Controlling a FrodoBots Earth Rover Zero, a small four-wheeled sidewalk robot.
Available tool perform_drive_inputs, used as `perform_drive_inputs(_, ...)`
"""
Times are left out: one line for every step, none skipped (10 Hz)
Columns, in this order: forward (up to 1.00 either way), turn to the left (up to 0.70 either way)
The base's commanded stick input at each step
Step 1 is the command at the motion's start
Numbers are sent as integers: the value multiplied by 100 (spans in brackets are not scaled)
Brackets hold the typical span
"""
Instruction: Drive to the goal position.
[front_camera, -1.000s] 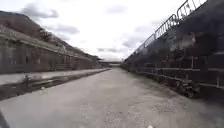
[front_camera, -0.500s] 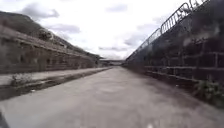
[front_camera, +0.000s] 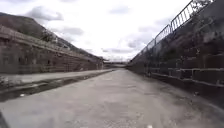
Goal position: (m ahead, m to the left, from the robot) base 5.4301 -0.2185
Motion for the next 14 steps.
perform_drive_inputs(100, 0)
perform_drive_inputs(100, 0)
perform_drive_inputs(100, 0)
perform_drive_inputs(100, 0)
perform_drive_inputs(100, 0)
perform_drive_inputs(100, 0)
perform_drive_inputs(100, 0)
perform_drive_inputs(100, -13)
perform_drive_inputs(100, -28)
perform_drive_inputs(100, -36)
perform_drive_inputs(100, -21)
perform_drive_inputs(100, -5)
perform_drive_inputs(100, 0)
perform_drive_inputs(100, 0)
